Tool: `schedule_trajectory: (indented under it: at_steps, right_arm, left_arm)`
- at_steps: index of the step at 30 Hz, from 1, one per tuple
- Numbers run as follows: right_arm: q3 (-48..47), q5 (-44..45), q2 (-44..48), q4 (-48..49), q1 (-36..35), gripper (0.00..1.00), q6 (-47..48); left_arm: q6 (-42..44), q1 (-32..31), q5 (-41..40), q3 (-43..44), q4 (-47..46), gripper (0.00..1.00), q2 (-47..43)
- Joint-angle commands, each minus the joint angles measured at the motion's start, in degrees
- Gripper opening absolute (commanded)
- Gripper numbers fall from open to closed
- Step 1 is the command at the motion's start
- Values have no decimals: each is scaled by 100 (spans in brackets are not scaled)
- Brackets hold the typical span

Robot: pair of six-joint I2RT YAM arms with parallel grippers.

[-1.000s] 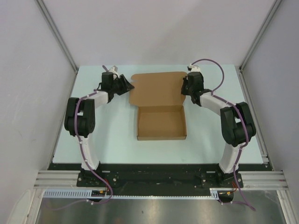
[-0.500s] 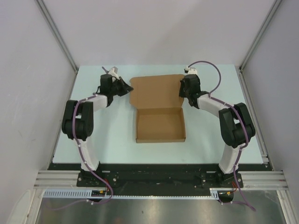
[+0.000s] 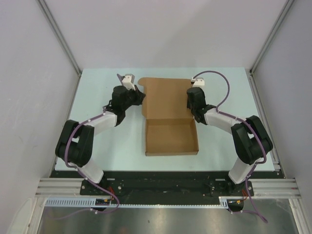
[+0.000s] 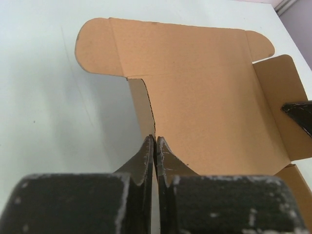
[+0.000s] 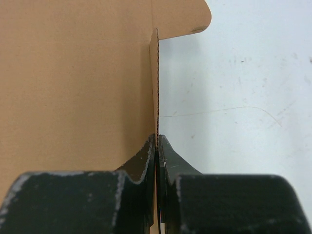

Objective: Fold the paper box

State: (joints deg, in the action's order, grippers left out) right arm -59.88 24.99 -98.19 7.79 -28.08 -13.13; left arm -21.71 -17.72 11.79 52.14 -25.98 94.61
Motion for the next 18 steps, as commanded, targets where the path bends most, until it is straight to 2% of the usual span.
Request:
schedule_trajectory:
  at_steps: [1, 7, 11, 18]
  right_arm:
    - [20, 384, 134, 232, -172, 0, -67]
    - [-454, 68, -314, -620, -181, 0, -348]
    - [-490, -30, -280, -753, -207, 0, -481]
    - [721, 347, 555, 879, -514, 0, -129]
  left_arm:
    - [738, -556, -361, 85, -67, 4, -320]
    - [730, -838, -520, 972, 874, 3, 285]
    - [748, -1023, -607, 1325, 1156, 2, 576]
    - [572, -1120, -696, -18, -694, 4, -257]
